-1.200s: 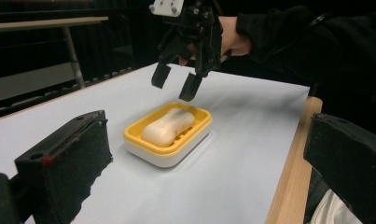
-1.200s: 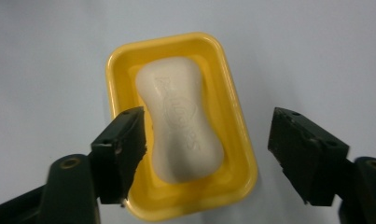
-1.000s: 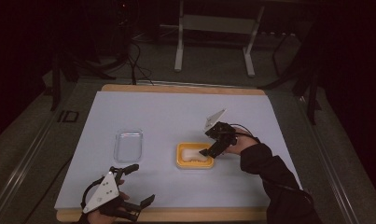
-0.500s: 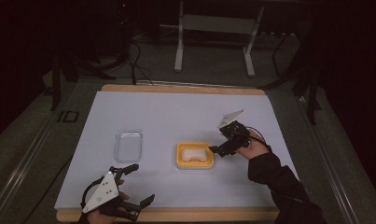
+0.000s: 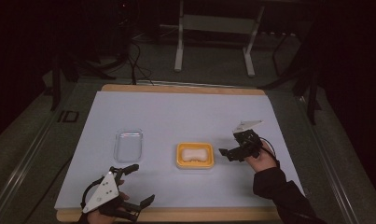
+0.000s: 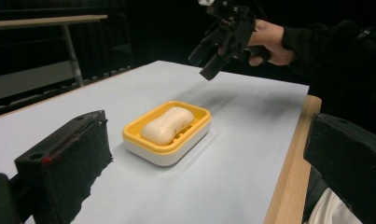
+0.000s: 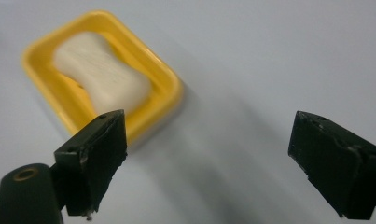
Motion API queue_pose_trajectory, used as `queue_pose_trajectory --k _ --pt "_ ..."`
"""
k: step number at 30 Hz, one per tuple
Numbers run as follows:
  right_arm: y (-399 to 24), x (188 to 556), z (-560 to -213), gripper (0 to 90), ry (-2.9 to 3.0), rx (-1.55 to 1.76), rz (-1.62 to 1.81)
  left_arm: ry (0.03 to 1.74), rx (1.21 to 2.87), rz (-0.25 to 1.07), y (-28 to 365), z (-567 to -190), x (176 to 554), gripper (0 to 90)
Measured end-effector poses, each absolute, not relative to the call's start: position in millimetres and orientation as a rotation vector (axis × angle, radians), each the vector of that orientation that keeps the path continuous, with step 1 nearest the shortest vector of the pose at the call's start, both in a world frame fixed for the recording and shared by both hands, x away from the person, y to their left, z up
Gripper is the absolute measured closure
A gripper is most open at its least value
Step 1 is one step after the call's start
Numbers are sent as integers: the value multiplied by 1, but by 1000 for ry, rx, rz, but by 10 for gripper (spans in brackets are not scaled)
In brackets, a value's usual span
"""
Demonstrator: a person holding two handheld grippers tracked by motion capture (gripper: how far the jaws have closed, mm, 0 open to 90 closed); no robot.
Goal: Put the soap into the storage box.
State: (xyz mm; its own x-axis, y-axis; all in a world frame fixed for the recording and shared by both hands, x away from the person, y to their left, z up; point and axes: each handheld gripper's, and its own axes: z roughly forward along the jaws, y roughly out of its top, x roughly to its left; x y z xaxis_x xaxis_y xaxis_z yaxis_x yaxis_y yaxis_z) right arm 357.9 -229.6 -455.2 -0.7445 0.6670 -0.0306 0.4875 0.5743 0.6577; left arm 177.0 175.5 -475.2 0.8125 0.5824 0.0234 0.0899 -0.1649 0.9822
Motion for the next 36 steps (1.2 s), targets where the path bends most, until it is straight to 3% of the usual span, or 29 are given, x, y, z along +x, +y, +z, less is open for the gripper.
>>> queue_pose_trajectory --k 36 --pt "-282 293 -477 116 2312 1101 974 525 1701 476 175 -474 175 7"
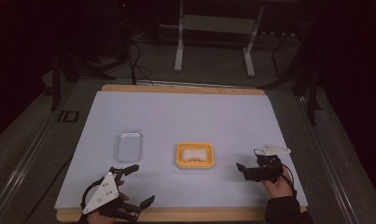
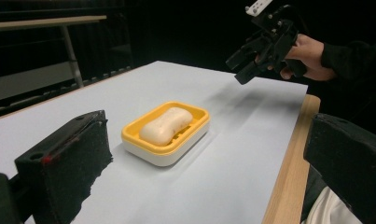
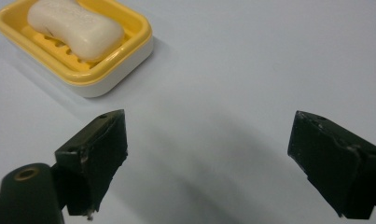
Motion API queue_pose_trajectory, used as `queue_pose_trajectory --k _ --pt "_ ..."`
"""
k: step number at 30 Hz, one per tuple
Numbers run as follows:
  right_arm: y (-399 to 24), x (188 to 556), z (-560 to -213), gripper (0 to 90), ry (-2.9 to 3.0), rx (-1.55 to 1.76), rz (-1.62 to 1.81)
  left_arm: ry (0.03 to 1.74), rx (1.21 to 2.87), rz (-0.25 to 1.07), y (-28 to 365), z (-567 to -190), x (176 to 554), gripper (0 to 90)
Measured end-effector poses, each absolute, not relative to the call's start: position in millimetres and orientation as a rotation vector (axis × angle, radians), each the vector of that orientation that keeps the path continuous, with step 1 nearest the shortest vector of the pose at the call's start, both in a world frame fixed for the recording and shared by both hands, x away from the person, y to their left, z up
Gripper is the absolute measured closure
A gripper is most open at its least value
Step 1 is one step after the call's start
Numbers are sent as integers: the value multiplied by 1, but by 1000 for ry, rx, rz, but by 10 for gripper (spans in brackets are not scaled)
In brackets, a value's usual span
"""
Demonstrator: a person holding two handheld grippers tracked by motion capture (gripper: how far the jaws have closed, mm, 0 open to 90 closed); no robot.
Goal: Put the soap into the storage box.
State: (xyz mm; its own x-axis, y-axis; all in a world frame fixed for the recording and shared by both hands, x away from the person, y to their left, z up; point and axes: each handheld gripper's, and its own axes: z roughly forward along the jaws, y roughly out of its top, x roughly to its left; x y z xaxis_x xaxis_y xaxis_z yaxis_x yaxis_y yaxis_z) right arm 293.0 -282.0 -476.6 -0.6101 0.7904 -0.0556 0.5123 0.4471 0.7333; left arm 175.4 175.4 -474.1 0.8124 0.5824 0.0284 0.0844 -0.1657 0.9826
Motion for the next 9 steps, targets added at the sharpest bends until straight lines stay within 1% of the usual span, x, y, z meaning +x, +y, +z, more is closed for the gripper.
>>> queue_pose_trajectory --k 9 --pt "-281 295 -480 116 2316 1093 954 528 1704 474 175 -474 176 7"
